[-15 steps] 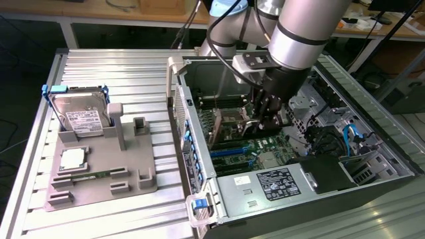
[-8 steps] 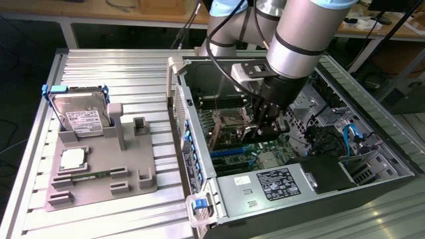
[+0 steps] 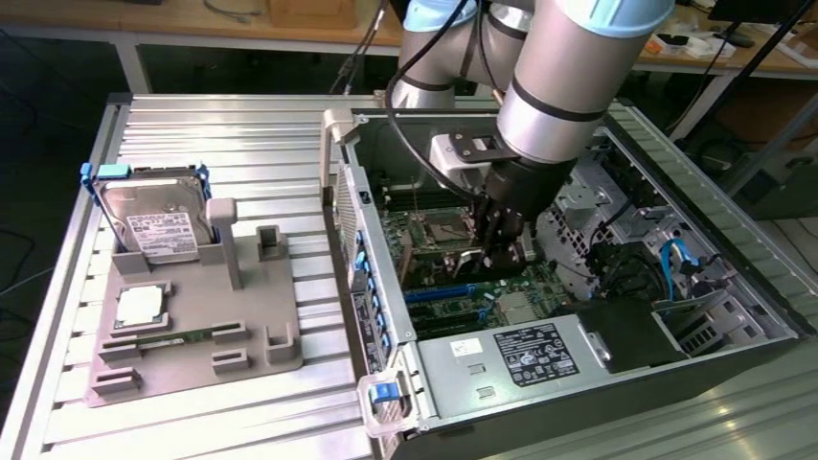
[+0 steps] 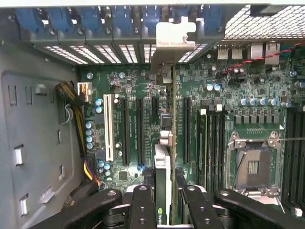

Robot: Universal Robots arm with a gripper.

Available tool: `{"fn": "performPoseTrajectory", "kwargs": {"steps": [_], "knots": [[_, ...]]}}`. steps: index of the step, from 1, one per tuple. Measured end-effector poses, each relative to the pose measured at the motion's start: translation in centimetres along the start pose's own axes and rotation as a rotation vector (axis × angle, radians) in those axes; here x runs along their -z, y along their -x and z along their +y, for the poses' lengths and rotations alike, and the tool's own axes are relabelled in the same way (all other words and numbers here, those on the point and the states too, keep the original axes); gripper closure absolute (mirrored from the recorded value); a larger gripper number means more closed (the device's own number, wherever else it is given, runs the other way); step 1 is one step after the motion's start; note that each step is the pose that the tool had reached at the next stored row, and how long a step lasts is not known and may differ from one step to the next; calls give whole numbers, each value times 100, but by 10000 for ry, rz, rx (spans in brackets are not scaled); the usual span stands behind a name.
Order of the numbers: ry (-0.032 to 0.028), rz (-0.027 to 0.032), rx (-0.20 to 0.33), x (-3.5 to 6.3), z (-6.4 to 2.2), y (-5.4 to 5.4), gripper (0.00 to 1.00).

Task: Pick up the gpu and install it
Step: 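Insert the gpu into the slot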

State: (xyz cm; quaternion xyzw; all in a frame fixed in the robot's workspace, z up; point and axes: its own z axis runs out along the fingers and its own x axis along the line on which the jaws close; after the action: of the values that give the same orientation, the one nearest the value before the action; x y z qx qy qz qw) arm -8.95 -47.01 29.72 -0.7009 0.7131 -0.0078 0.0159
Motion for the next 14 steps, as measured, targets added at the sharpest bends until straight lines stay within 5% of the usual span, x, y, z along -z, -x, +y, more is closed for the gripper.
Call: {"fn": "performPoseTrajectory", "kwargs": {"steps": [14], "knots": [[1,-23,-2,-189,42,8,73]]}}
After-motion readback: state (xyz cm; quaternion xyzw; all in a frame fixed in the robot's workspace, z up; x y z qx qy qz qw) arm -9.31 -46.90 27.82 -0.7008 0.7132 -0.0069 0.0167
